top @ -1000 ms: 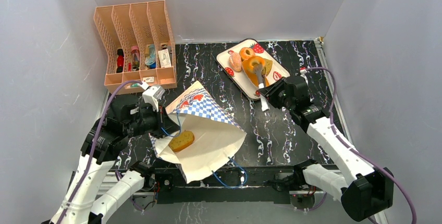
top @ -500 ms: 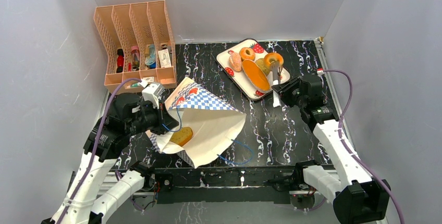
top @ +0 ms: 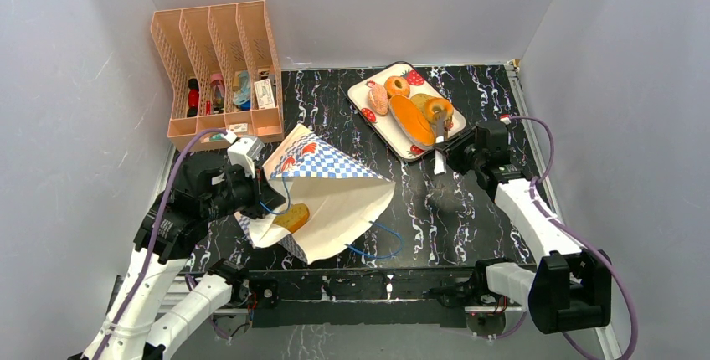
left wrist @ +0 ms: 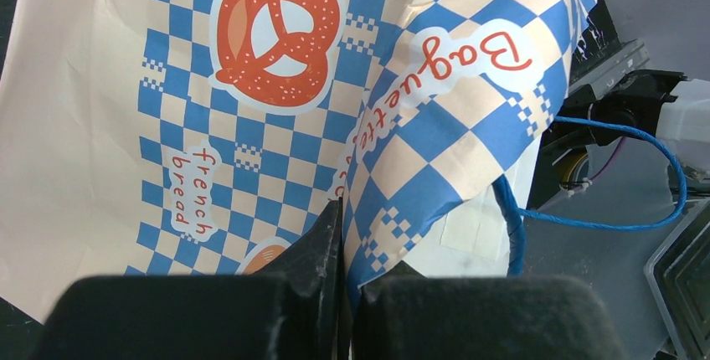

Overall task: Take the fake bread out of the paper bag
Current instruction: Place the fake bread in the container.

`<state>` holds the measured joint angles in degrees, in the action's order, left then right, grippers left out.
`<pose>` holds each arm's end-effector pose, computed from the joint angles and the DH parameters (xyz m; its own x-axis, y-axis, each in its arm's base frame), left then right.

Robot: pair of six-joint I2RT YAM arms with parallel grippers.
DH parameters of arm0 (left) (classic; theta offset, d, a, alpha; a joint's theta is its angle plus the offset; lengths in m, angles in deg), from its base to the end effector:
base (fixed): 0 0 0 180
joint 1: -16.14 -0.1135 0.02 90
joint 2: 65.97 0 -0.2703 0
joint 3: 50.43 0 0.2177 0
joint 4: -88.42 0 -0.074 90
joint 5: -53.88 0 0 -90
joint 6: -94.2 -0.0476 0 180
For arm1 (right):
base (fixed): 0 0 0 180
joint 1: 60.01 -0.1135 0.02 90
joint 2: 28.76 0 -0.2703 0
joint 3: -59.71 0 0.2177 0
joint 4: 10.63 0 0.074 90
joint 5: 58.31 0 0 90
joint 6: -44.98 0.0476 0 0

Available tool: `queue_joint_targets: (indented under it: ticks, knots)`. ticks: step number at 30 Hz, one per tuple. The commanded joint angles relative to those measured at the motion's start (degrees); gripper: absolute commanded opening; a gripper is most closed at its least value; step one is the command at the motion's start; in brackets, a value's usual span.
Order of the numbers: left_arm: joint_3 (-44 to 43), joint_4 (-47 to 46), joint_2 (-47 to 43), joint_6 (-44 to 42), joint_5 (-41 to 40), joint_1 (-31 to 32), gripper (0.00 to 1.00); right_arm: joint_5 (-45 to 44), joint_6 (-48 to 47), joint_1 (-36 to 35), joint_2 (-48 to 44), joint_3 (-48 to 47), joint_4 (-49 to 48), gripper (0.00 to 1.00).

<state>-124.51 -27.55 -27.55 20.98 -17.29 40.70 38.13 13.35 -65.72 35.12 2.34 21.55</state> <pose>0.0753 -0.0513 0.3518 -0.6019 -0.0254 -0.7982 0.4992 0.7682 -0.4009 0.2104 0.0264 0.2557 -0.4846 0.8018 -0.3496 0.4321 0.5669 0.7014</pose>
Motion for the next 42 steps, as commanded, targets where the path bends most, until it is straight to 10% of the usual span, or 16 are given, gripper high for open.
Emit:
queue_joint_targets:
  ticks: [1,18,42]
  knots:
    - [-0.06,0.42,-0.62,-1.15,0.15,0.05,0.0,0.73,-0.44,0.94,0.43,0.25,-6.23,0.13]
    - [1.79,-1.79,-1.38,-0.56,0.33,0.05,0.0,5.17,-0.64,4.25,2.39,2.26,-5.35,0.34]
    - [3.44,-3.69,-0.01,-0.12,0.37,0.05,0.0,6.57,-0.8,4.92,-1.26,3.68,-1.05,0.36]
